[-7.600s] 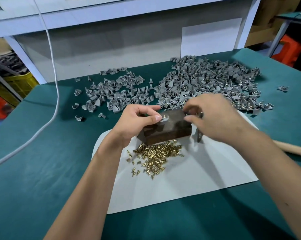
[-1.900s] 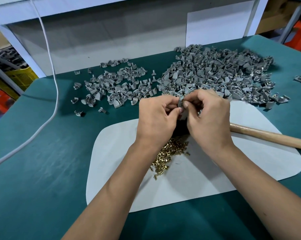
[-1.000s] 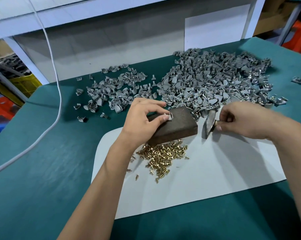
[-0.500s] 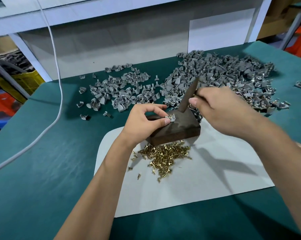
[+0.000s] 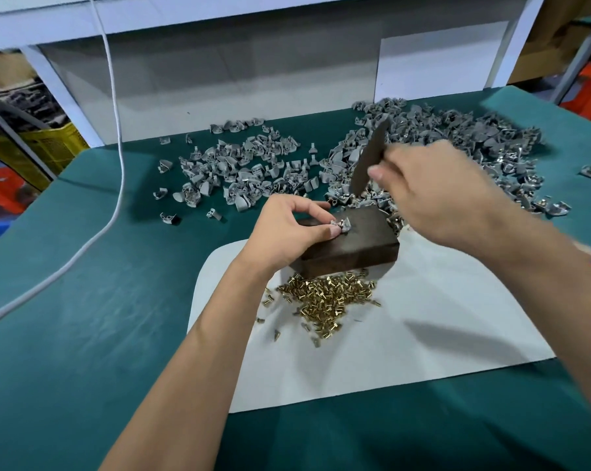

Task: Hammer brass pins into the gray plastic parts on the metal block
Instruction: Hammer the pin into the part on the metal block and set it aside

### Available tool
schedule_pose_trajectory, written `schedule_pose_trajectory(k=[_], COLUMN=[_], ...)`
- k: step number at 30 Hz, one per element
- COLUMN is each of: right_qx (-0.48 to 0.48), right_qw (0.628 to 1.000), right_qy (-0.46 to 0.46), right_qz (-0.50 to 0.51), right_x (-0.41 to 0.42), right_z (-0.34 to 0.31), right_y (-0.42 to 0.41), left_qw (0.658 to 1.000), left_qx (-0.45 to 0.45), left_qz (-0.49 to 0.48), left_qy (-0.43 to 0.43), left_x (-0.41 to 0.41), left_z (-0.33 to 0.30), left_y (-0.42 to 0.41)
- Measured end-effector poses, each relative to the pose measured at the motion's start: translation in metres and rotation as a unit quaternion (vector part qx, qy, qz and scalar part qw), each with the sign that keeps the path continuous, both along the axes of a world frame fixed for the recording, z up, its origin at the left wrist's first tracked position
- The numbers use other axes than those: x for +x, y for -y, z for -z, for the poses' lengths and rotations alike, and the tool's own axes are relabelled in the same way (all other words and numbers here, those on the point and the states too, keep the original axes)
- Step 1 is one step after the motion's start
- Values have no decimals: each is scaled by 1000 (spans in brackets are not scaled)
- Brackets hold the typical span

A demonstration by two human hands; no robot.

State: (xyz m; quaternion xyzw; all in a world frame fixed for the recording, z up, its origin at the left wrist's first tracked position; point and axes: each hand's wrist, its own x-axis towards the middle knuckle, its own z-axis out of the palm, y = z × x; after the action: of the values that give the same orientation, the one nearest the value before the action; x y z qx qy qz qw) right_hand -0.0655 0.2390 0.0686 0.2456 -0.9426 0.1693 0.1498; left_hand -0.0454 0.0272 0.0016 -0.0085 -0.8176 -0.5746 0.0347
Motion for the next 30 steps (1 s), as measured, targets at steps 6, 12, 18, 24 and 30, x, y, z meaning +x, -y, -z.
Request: schedule_pose_trajectory(k=[6, 12, 18, 24, 30], right_qx=[101, 2, 59, 73, -72], right_qw=[992, 1000, 998, 994, 997], right_qy=[68, 8, 10, 83, -17], right_qz=[-8, 15, 12, 26, -4], right_x=[15, 14, 8, 19, 14], right_z=[10, 14, 5, 18, 1], right_y=[18, 17, 9, 19, 8], left_qw=[1000, 1000, 1000, 1000, 1000], left_qx=[14, 9, 9, 11, 6], left_qz=[-2, -4, -6, 1, -2], left_qy=[7, 10, 14, 10, 17], left_x=[2, 1, 2, 0, -1], left_z=[-1, -1, -1, 1, 0], left_y=[-1, 0, 0, 2, 1])
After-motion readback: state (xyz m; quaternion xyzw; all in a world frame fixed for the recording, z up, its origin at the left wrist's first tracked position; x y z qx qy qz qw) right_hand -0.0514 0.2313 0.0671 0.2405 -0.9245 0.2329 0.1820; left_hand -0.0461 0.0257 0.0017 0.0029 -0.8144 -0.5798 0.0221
